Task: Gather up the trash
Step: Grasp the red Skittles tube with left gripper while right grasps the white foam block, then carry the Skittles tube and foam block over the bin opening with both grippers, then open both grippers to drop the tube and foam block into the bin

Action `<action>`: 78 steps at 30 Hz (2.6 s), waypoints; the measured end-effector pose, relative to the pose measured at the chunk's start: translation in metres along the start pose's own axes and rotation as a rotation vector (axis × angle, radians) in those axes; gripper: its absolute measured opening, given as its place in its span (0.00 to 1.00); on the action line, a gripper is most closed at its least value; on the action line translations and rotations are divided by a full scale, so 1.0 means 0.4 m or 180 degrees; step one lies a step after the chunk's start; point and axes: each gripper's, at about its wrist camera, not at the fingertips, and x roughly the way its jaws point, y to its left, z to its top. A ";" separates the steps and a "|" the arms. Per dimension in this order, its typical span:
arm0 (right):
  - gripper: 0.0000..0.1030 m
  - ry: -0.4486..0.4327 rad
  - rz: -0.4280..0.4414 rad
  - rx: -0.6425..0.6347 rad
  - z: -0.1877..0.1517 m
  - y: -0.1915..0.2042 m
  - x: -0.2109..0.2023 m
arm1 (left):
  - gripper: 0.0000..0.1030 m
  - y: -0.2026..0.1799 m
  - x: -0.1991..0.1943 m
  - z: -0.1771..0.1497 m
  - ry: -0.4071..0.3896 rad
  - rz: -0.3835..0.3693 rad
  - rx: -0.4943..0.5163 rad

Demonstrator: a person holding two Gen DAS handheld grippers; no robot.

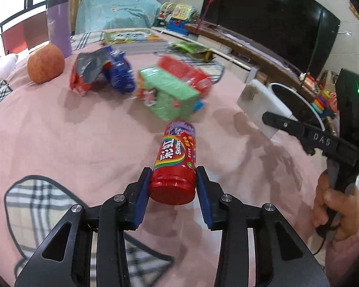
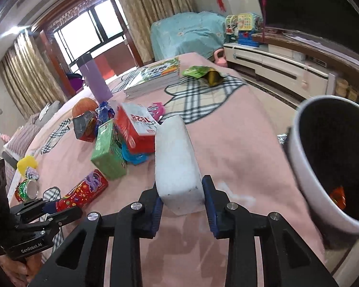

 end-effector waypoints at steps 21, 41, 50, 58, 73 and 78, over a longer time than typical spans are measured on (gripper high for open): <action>0.30 -0.0389 -0.0185 0.0382 -0.064 -0.152 -0.227 | 0.33 -0.231 0.009 0.034 -0.0114 -0.0394 0.0219; 0.30 -0.0564 -0.0405 0.0612 -0.066 -0.285 -0.298 | 0.33 -0.409 0.041 0.115 -0.0172 -0.0625 0.0532; 0.30 -0.0574 -0.0493 0.0683 -0.053 -0.340 -0.303 | 0.34 -0.482 0.083 0.156 -0.0143 -0.0678 0.0639; 0.31 -0.0524 -0.0530 0.0713 -0.029 -0.386 -0.287 | 0.34 -0.532 0.124 0.194 -0.0118 -0.0669 0.0697; 0.31 -0.0426 -0.0556 0.0767 0.009 -0.447 -0.249 | 0.33 -0.580 0.204 0.225 0.0011 -0.0632 0.0729; 0.35 -0.0382 -0.0550 0.0787 0.014 -0.457 -0.236 | 0.32 -0.586 0.224 0.228 0.0080 -0.0637 0.0730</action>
